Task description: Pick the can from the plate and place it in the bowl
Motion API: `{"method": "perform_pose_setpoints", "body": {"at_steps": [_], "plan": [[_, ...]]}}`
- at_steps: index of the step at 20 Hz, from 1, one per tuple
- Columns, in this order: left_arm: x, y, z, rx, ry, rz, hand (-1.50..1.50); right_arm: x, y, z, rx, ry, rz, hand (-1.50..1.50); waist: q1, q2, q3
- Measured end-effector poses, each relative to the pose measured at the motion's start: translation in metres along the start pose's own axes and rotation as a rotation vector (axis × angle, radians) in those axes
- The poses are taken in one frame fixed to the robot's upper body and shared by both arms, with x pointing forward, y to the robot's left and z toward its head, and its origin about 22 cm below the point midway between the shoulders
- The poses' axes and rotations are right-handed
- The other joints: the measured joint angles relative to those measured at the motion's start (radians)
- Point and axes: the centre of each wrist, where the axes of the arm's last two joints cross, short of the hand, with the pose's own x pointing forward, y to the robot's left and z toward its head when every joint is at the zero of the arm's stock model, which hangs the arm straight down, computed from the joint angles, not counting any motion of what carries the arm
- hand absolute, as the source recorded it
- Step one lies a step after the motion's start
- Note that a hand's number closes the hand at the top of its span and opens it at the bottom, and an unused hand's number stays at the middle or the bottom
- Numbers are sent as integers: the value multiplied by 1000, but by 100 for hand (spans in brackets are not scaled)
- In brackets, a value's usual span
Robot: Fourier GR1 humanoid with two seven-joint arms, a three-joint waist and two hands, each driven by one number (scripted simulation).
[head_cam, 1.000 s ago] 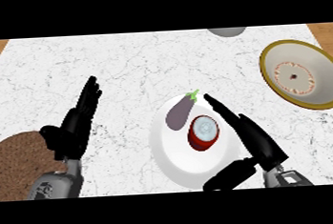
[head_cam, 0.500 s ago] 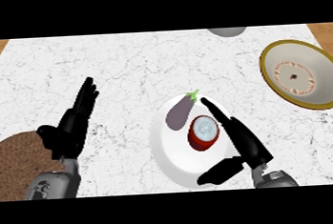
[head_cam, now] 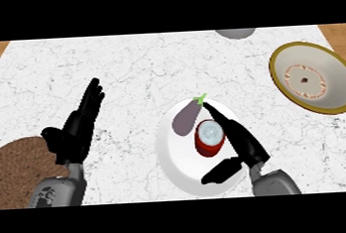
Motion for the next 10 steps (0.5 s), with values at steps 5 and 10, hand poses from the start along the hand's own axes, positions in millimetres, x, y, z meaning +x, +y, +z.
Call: {"method": "perform_pose_setpoints", "body": {"at_steps": [5, 10], "plan": [[-4, 3, 1, -4, 6, 5, 0, 4, 0, -1, 47, -97, 104, 150, -1, -6, -2], [-7, 1, 0, 3, 1, 1, 0, 9, 12, 0, 64, -173, 154, 150, -1, -10, -4]]}}
